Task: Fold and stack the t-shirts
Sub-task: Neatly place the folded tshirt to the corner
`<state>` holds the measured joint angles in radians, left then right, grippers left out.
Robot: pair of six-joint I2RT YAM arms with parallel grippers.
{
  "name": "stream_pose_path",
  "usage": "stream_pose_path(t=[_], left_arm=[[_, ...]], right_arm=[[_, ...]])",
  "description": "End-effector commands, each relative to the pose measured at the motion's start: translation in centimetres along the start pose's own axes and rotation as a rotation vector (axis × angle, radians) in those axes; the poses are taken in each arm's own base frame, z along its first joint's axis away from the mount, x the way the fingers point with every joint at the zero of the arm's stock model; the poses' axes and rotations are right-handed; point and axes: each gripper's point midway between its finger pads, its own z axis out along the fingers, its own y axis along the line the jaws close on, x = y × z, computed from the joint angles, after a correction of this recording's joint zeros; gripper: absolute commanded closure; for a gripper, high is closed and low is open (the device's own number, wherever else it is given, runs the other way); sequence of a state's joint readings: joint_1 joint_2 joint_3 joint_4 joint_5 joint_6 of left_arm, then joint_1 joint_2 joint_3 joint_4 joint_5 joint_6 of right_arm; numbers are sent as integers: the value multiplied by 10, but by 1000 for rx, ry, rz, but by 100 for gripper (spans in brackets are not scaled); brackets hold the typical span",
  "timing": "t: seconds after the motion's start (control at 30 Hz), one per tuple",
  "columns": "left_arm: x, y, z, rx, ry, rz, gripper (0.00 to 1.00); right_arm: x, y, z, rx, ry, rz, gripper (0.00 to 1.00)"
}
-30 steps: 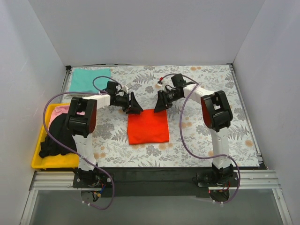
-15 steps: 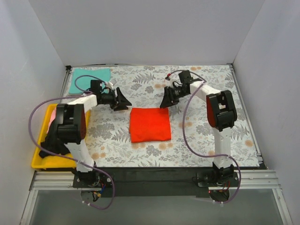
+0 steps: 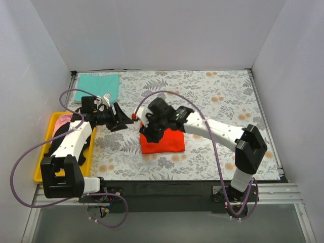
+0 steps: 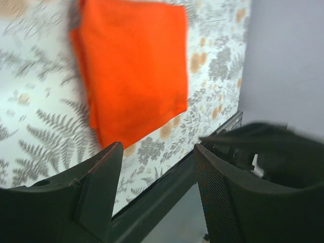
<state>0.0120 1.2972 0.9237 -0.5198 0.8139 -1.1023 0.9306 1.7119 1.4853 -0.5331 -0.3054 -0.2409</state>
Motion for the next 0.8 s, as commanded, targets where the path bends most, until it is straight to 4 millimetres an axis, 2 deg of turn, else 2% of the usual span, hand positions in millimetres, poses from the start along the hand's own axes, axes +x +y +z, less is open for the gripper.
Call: stream_pose_path(t=[0.0, 0.07, 0.1, 0.2, 0.3, 0.37, 0.57, 0.77], left_arm=[[13, 27, -5, -123, 10, -116, 43], [11, 37, -3, -150, 4, -158, 43], [11, 40, -2, -151, 8, -177, 43], [8, 51, 3, -175, 16, -214, 44], [6, 56, 7, -180, 34, -240, 44], [5, 57, 9, -174, 43, -248, 44], [9, 61, 10, -169, 35, -264, 44], [10, 63, 7, -167, 19, -279, 44]], right_arm=[[44, 10, 26, 97, 195, -122, 50], [49, 21, 37, 108, 217, -166, 50], [51, 35, 47, 88, 226, -197, 50], [56, 51, 66, 62, 251, -227, 50], [59, 56, 81, 57, 270, -244, 50], [52, 57, 85, 56, 260, -243, 50], [55, 53, 105, 60, 268, -247, 50], [66, 39, 121, 117, 286, -260, 50]])
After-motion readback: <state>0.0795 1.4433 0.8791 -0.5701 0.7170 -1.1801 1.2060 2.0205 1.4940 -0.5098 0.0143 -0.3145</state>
